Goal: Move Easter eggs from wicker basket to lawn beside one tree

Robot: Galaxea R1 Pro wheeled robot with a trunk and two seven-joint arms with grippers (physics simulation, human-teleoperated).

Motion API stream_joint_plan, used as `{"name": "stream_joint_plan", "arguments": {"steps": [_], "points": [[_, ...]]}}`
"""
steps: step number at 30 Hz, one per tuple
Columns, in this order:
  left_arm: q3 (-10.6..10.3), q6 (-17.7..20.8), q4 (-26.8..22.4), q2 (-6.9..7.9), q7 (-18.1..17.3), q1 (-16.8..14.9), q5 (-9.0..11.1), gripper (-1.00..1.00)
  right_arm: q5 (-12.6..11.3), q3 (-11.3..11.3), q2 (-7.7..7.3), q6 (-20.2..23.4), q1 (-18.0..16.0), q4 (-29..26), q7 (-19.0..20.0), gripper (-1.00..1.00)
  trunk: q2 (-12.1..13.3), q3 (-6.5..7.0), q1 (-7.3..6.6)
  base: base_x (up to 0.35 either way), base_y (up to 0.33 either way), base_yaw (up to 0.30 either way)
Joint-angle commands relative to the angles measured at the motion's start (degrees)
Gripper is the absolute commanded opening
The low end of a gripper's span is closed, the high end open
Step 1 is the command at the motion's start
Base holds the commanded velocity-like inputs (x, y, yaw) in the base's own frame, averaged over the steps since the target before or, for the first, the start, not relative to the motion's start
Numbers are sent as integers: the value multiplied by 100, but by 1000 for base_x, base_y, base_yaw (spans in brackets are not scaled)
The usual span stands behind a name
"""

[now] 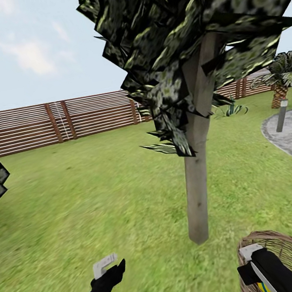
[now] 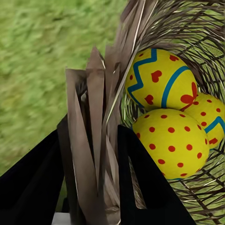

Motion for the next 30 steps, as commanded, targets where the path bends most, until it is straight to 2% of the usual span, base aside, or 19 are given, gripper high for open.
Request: {"name": "stream_joint_plan", "arguments": {"steps": [1,12,16,30], "points": [[5,32,-10,-3,29,-3,60,100,97,12,-6,25,-6,-7,30,-100,-4,-6,3,341,0,0],[6,25,-20,-5,26,-3,63,100,97,12,-5,25,-6,-6,32,-100,-4,-6,3,341,0,0],[9,-3,-35,-29,37,-3,60,100,97,12,-5,28,-5,-3,32,-100,-4,-6,3,66,0,0],[9,23,-19,-39,46,-3,43,100,97,12,3,26,-5,1,35,-100,-565,-258,311,0,0,0]]}}
